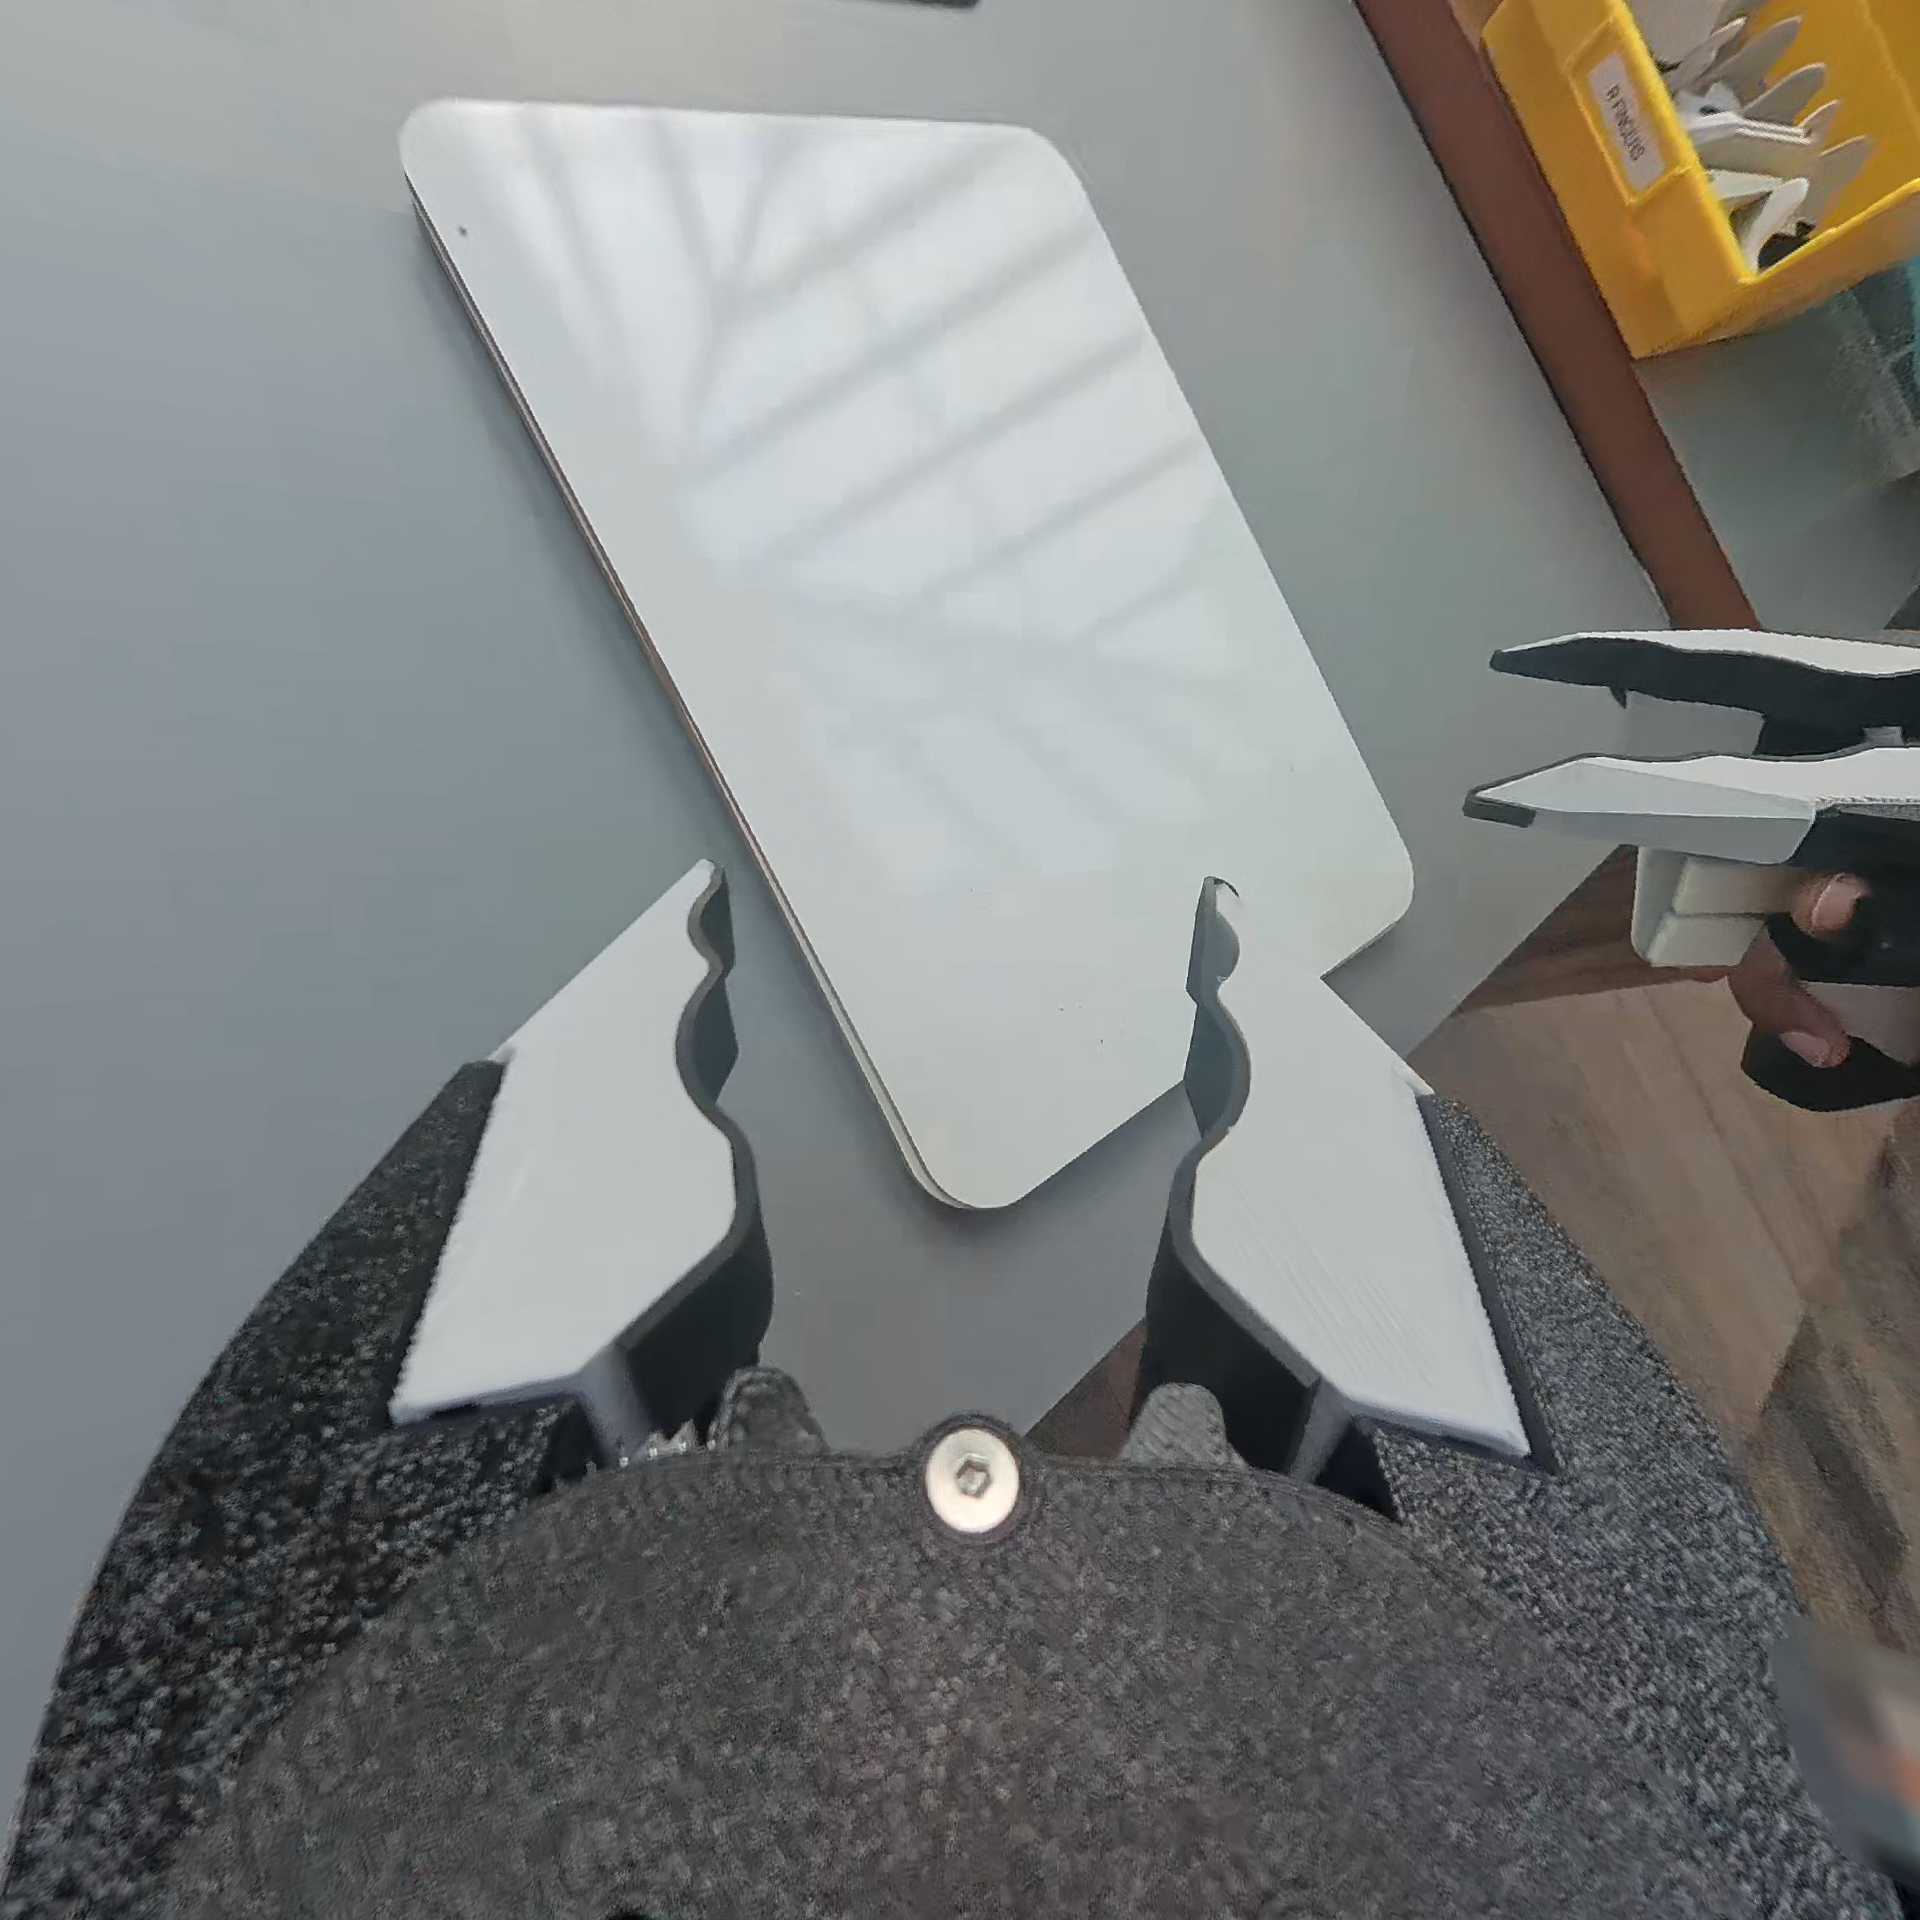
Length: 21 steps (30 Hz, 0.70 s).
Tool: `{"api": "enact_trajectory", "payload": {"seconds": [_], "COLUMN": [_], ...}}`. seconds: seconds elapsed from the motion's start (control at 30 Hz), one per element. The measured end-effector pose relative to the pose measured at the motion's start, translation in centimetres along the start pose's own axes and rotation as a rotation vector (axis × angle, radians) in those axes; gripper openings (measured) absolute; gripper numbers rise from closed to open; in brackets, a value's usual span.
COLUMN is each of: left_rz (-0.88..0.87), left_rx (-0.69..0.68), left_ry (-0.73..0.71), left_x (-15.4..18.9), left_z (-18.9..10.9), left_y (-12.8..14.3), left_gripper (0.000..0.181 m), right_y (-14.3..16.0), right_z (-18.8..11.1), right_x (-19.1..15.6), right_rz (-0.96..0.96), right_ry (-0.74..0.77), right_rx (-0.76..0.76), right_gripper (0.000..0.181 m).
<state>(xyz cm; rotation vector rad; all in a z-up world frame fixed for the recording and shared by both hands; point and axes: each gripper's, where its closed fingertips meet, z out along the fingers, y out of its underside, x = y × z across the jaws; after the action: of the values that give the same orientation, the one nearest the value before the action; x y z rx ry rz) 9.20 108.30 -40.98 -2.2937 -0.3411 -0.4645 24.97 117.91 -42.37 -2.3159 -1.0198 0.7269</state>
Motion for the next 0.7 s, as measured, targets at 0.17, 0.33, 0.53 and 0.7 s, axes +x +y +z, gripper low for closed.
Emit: {"api": "enact_trajectory", "payload": {"seconds": [0.17,0.33,0.53,0.7], "left_rz": [0.038,0.076,0.023,0.047], "left_rx": [0.244,0.421,0.591,0.624], "left_ry": [-0.118,-0.243,-0.36,-0.429], "left_x": [1.8,0.2,-6.2,-13.9], "left_z": [-10.2,-21.8,-34.6,-43.4], "left_y": [-0.5,0.5,2.8,5.0], "left_gripper": [0.086,0.079,0.061,0.05], "right_y": [0.9,3.0,1.1,-3.5], "right_z": [-7.5,-12.5,-11.1,-7.1], "right_x": [-4.5,-11.7,-21.8,-31.1], "right_rz": [-0.15,-0.34,-0.43,-0.391], "right_ry": [-0.019,-0.037,-0.092,-0.067], "right_rx": [0.164,0.232,0.298,0.361], "right_gripper": [0.09,0.08,0.058,0.061]}}
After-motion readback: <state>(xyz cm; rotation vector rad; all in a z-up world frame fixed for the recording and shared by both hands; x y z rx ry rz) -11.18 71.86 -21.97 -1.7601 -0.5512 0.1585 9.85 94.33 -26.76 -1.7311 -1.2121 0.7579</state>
